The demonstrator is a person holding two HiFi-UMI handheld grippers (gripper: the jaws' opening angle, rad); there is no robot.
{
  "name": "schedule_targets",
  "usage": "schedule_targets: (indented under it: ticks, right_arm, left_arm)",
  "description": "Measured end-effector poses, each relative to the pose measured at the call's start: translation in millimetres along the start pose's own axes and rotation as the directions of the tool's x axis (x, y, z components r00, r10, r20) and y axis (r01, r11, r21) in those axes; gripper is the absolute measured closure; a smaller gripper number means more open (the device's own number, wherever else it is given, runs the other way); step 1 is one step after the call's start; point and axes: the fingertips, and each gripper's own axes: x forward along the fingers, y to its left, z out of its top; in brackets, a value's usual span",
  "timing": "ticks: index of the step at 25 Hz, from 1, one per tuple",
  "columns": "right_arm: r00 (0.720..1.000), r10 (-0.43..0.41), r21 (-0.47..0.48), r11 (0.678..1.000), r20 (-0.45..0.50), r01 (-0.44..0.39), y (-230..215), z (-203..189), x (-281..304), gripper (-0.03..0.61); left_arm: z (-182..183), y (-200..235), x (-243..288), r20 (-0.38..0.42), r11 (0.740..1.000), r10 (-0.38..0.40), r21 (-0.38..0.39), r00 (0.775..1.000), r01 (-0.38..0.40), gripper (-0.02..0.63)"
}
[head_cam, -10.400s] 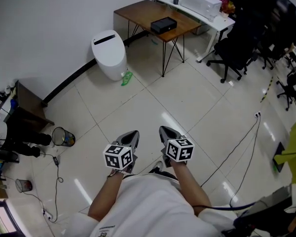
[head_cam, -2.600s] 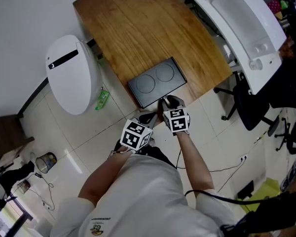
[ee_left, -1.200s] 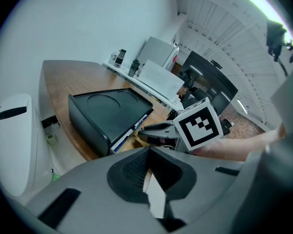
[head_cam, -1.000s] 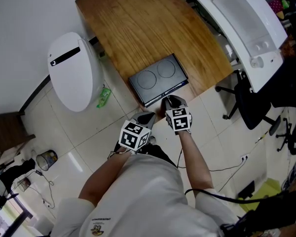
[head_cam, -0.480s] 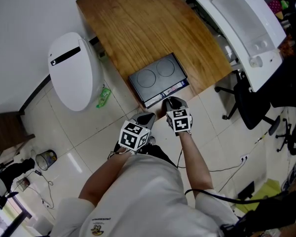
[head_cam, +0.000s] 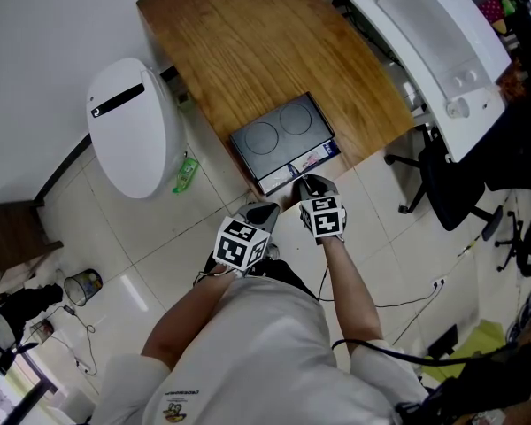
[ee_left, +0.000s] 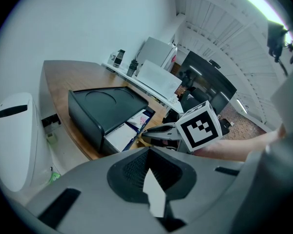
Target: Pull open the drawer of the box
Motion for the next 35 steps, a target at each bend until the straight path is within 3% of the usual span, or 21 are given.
schedule_targets:
  ticks: [35]
  right_arm:
    - [0.999, -0.032, 0.015, 0.999, -0.010, 0.032, -3.9, -38.9, -24.6, 0.522]
  left_arm:
    - [-22.5, -20.5, -16.7, 0.011, 1.000, 0.004, 0.006, 1.000, -0.004, 0.612]
